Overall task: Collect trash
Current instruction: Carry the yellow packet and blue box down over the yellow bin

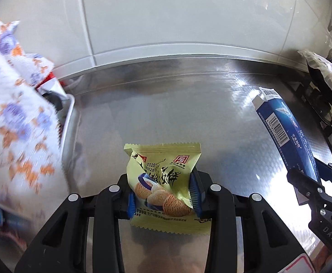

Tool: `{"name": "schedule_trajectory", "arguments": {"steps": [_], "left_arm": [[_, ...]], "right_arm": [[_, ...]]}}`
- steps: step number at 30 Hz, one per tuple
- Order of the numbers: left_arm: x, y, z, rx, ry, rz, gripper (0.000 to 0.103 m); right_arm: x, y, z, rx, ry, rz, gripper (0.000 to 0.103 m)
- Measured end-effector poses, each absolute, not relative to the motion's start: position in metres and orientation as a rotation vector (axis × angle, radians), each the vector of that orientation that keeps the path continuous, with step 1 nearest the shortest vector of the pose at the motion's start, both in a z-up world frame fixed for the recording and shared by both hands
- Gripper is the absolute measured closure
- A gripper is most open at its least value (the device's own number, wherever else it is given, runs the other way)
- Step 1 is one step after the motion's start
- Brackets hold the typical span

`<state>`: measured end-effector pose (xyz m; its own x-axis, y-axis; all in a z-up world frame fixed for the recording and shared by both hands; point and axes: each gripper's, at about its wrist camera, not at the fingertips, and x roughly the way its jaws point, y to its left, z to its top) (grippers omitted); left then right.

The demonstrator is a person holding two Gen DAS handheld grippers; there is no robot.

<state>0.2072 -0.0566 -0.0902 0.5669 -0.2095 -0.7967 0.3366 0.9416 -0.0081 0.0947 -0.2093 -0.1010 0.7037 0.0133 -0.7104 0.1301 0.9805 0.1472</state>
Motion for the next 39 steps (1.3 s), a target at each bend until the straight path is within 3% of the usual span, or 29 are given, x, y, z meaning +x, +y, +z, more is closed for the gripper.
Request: {"name": "schedule_trajectory", "arguments": {"steps": [25, 39], "left_arm": [[-0.022, -0.010, -0.066, 0.099, 0.907, -0.214, 0.066], [-0.131, 0.006, -0.097, 0.102, 0.970, -0.261, 0.066]], "right_arm": [[-0.108, -0.169, -0.096, 0.157, 0.772, 0.076, 0.061], [-0.222, -0.142, -0.107, 0.119, 0.801, 0.071, 0.061]]}}
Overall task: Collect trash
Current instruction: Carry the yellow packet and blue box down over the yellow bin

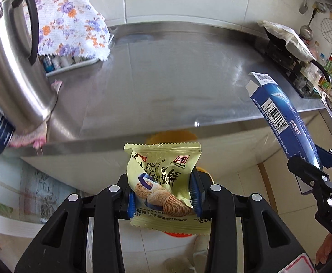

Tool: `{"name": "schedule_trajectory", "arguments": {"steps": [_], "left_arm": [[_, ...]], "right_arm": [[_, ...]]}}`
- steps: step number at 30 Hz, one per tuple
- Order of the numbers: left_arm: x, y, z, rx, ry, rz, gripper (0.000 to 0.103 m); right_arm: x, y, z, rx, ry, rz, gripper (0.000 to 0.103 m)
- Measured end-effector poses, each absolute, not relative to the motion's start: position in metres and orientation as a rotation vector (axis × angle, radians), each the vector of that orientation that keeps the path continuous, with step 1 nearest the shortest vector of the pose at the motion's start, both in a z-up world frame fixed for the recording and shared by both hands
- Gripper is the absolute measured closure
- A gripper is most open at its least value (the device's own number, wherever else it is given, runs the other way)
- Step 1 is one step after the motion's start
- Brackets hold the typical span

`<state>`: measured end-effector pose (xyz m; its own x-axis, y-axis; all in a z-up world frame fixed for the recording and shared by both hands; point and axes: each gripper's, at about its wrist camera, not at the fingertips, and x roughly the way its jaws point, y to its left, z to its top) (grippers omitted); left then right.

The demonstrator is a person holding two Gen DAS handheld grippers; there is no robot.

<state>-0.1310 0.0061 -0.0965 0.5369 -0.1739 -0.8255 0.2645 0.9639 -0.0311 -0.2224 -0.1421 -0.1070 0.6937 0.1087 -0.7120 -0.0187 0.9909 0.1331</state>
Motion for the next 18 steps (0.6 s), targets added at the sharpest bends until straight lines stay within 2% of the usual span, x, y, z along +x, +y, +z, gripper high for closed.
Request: {"name": "schedule_trajectory", "arguments": {"steps": [8, 18], "left_arm": [[-0.157, 0.000, -0.140, 0.105, 1.054, -0.259, 0.066], [-0.160, -0.010, -0.237, 0.146, 1.217, -0.281, 0.066]], "right_arm": [[-0.253, -0.135, -0.136, 0.107, 0.873, 0.124, 0.061], [-0.248, -0.141, -0.221, 0.125, 1.058, 0.236, 0.061]]}}
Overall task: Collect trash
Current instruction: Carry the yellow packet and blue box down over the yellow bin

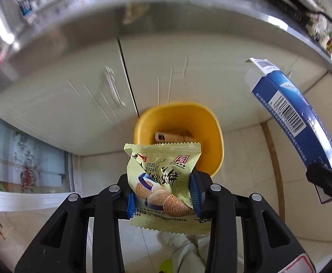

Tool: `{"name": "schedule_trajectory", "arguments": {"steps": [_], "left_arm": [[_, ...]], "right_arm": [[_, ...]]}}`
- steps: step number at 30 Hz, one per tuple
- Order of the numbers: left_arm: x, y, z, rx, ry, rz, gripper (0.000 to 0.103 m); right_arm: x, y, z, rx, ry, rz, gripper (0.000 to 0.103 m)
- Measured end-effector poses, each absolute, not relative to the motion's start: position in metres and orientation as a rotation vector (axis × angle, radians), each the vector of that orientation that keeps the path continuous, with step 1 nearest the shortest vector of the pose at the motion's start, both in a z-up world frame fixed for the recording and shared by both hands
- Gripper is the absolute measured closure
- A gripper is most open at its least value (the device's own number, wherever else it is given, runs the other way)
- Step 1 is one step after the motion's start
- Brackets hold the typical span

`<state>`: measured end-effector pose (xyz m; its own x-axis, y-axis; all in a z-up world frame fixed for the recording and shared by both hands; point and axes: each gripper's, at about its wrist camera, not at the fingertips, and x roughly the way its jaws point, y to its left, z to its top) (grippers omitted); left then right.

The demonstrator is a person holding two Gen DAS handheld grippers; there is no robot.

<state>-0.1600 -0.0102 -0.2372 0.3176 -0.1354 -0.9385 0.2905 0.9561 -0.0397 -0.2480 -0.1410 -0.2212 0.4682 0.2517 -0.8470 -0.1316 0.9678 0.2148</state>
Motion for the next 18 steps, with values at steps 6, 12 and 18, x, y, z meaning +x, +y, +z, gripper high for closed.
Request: {"name": "schedule_trajectory", "arguments": {"steps": [6, 12, 18], "left_arm": [[-0.147, -0.010, -0.302, 0.190, 1.310, -0.295, 0.066], [-0.127, -0.011, -0.363, 0.213, 1.397, -0.293, 0.066], [-0.105, -0.017, -0.402, 0.214, 1.446, -0.305, 0.066]], "right_arm": [[-0.228, -0.141, -0.277, 0.115, 1.162, 0.264, 0.061], [-0.196, -0.135, -0.342, 0.107, 1.277, 0.279, 0.061], [-0.158, -0.126, -0.395, 0.102, 1.356, 0.284, 0.061]]}}
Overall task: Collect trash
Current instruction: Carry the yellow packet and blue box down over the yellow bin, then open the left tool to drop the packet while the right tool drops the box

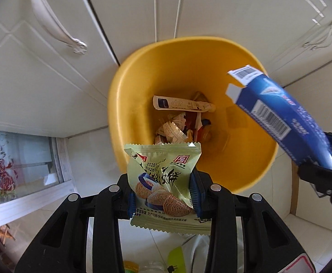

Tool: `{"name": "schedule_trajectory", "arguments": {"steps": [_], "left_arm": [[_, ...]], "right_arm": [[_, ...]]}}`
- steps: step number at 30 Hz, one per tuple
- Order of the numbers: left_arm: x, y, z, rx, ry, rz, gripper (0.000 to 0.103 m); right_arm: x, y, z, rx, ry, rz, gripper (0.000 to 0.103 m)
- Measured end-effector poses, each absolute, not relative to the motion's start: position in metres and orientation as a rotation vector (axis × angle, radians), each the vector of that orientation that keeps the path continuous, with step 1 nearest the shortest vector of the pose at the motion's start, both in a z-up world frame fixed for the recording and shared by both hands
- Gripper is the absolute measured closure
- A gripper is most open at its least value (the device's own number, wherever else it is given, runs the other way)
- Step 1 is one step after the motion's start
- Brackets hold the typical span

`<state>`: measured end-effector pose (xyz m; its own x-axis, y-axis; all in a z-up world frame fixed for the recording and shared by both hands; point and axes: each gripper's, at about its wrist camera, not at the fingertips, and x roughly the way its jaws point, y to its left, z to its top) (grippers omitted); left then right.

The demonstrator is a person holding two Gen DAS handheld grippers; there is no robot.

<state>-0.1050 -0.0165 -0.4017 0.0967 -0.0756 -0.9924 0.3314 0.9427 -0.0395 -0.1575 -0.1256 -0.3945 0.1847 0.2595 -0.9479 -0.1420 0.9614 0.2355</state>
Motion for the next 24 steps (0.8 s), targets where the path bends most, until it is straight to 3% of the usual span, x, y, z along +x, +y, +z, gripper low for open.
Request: {"name": "schedule_trajectory", "arguments": {"steps": [14, 16, 19, 24], "left_arm": [[-0.087, -0.027, -0.430, 0.215, 1.499, -0.378, 0.061], [-0.086, -0.026, -0.427, 0.206, 1.494, -0.384, 0.053], [-0.085, -0.026, -0.424, 0.202, 1.482, -0.384, 0.041], [-0.085, -0.027, -0.420, 0.199, 1.462, -0.384, 0.025]], "right_arm": [[-0.126, -0.127, -0.435, 0.148, 1.414, 0.324, 0.060], [-0.123, -0.130, -0.435, 0.157, 1.405, 0.320, 0.059], [-0.121, -0.134, -0.431, 0.174, 1.385, 0.308, 0.045], [-0.125, -0.140, -0.421, 0.201, 1.356, 0.292, 0.043]]}}
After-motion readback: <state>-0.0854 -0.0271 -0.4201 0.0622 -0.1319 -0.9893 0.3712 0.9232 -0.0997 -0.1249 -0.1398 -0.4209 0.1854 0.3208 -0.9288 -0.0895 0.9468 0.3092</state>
